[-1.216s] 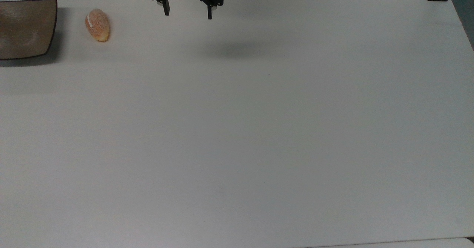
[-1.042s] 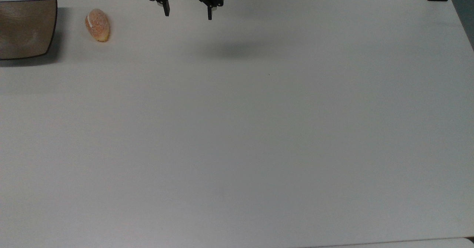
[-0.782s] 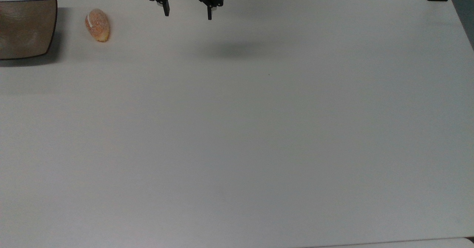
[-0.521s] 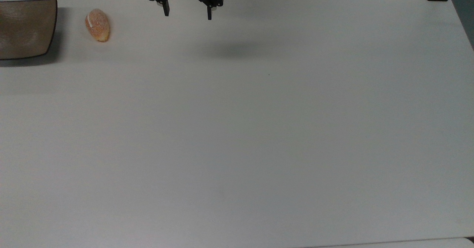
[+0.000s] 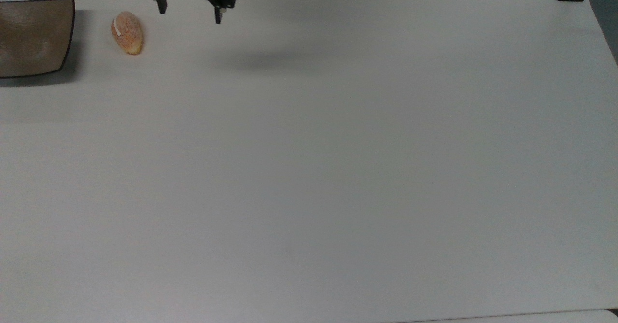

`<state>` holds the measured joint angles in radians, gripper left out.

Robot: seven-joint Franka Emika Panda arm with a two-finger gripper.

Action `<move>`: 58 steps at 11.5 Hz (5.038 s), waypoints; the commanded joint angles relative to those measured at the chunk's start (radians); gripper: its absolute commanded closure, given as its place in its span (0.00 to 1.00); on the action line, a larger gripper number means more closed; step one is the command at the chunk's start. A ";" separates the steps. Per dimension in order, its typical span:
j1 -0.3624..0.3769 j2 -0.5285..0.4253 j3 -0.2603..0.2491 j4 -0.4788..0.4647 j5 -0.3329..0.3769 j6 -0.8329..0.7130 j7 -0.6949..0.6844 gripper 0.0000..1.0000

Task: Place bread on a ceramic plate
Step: 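Move the open gripper over the orange bread roll and lower it, then close the gripper on the orange bread roll, then lift the bread roll and carry it over the brown plate, then lower the bread roll onto the plate and open the gripper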

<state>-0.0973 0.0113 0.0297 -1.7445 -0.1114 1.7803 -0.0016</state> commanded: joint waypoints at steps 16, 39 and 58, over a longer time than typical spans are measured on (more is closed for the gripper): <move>-0.035 0.102 -0.309 -0.274 -0.174 0.231 -0.325 0.00; -0.055 0.105 -0.301 -0.294 -0.200 0.254 -0.601 0.61; -0.098 0.171 -0.479 -0.217 -0.070 0.481 -0.612 0.00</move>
<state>-0.2002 0.1865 -0.4444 -1.9543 -0.2061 2.2377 -0.6051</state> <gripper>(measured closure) 0.000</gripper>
